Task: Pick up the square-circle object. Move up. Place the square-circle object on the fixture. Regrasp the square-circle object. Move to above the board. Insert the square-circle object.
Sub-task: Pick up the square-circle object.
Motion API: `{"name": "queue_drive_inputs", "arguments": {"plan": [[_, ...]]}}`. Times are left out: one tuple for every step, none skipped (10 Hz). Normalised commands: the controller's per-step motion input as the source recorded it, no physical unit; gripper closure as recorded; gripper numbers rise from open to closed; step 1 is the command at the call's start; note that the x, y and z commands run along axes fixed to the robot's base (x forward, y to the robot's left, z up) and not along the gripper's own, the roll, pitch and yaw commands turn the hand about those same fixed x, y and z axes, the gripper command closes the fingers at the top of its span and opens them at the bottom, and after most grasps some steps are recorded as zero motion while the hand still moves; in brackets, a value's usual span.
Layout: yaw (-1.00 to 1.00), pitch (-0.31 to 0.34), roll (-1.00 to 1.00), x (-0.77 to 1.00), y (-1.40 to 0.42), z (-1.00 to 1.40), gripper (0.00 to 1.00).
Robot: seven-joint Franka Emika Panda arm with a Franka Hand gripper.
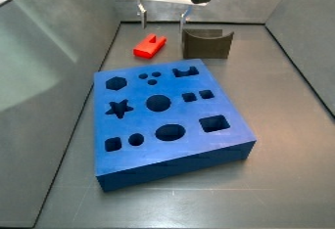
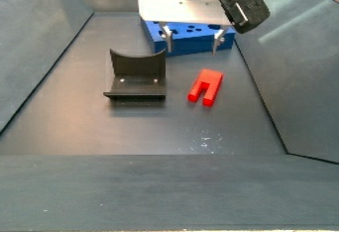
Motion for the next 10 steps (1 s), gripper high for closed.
{"name": "queue_drive_inputs", "arguments": {"plan": [[-0.09,0.000,-0.06,-0.60,0.12,-0.43,0.00],[-0.02,-0.059,-0.07,-0.23,0.00,-0.22,0.00],[0.00,-0.059,-0.04,-0.13,0.00,-0.16,0.00],[-0.07,-0.083,-0.06,0.00,-0.03,-0.22,0.00],[-0.34,-0.064,-0.11,0.00,0.00,-0.33,0.00],[-0.36,-0.036,-0.11,-0.20,0.03,-0.48,0.00],[-0.19,0.000,-0.09,-0.40,0.11,-0.51,0.00],[-0.10,0.000,-0.10,-0.53,0.17,-0.49,0.00],[-0.05,-0.019,-0.11,-0.62,0.17,-0.47,0.00],[0.00,-0.050,-0.11,-0.30,0.09,-0.26,0.00]]}}
